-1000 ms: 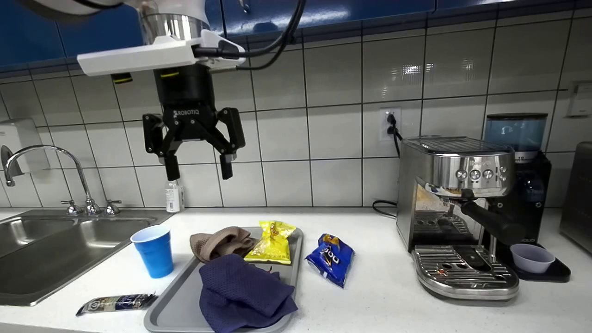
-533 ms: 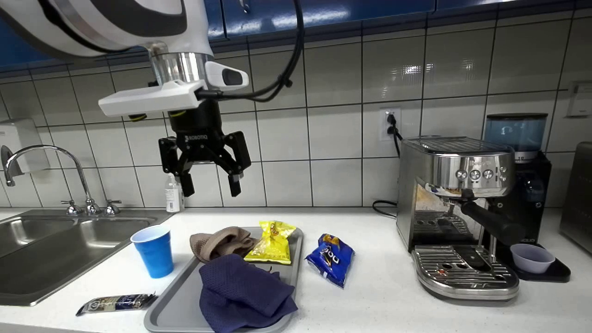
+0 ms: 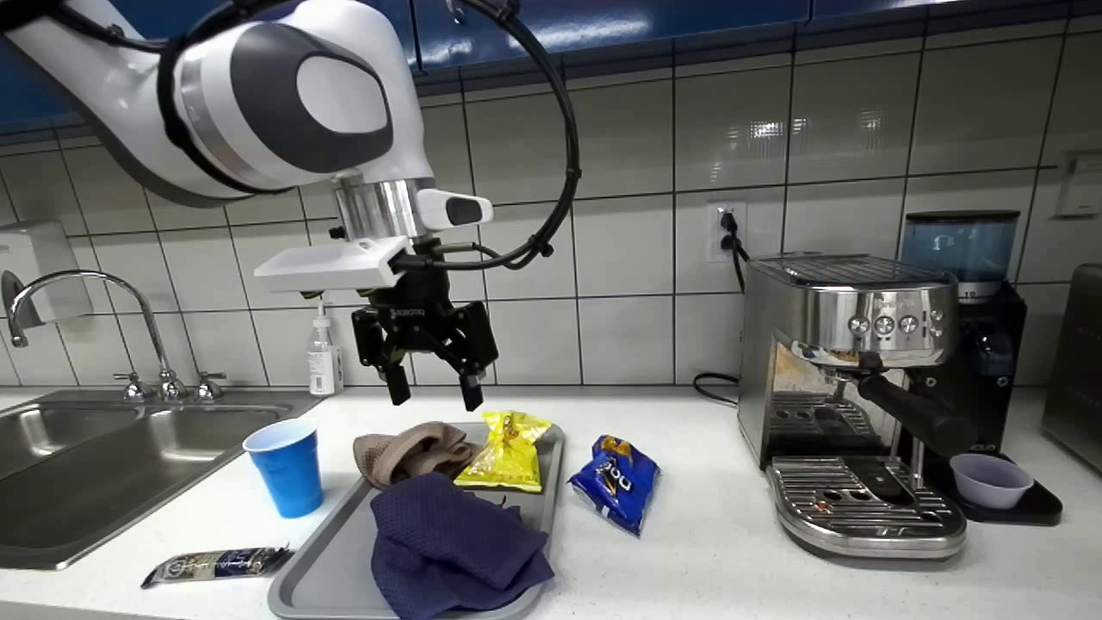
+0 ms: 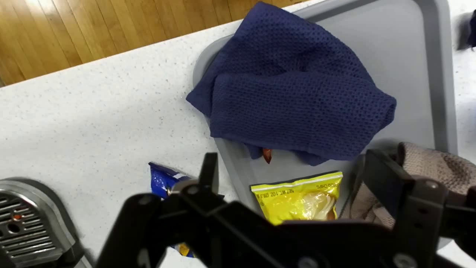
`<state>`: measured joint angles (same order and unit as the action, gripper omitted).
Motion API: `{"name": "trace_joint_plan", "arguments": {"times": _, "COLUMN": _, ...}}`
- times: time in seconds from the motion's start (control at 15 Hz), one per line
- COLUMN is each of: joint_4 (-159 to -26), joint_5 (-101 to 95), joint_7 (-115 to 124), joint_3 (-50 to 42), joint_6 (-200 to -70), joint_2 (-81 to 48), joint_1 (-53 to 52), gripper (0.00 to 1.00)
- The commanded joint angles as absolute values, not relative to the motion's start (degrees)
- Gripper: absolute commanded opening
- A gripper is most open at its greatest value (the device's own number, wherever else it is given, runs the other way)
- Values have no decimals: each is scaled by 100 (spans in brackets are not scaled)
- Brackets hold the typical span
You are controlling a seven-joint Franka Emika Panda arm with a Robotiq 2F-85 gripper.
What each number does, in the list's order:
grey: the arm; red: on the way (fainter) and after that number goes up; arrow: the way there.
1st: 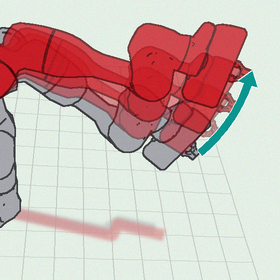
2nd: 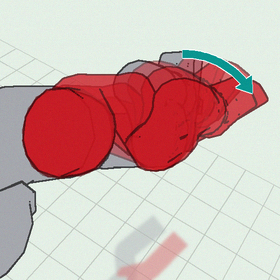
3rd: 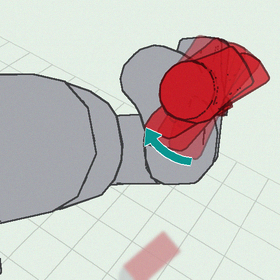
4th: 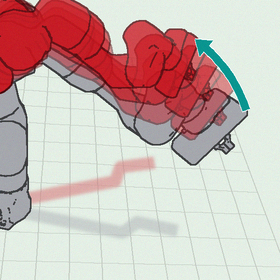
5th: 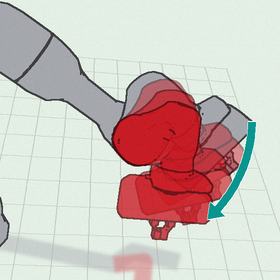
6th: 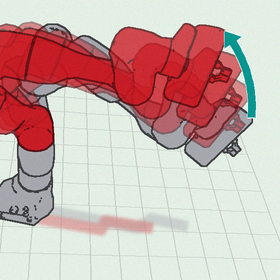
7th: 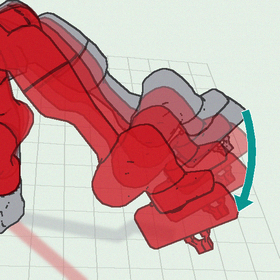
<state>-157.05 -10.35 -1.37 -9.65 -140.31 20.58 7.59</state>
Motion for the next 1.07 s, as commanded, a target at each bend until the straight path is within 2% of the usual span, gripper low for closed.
{"name": "trace_joint_plan", "arguments": {"times": 0.0, "joint_4": -15322, "joint_5": -1088, "joint_7": 308, "joint_3": -757, "joint_6": -14123, "joint_2": 1447, "joint_1": 966, "gripper": 100}}
{"name": "trace_joint_plan", "arguments": {"times": 0.07, "joint_4": -15586, "joint_5": -989, "joint_7": 5, "joint_3": -846, "joint_6": -14110, "joint_2": 1766, "joint_1": 885, "gripper": 100}}
{"name": "trace_joint_plan", "arguments": {"times": 0.73, "joint_4": -15555, "joint_5": -987, "joint_7": 26, "joint_3": -848, "joint_6": -14114, "joint_2": 1664, "joint_1": 884, "gripper": 100}}
{"name": "trace_joint_plan", "arguments": {"times": 1.0, "joint_4": -15425, "joint_5": -960, "joint_7": 274, "joint_3": -825, "joint_6": -14499, "joint_2": 1245, "joint_1": 898, "gripper": 100}}
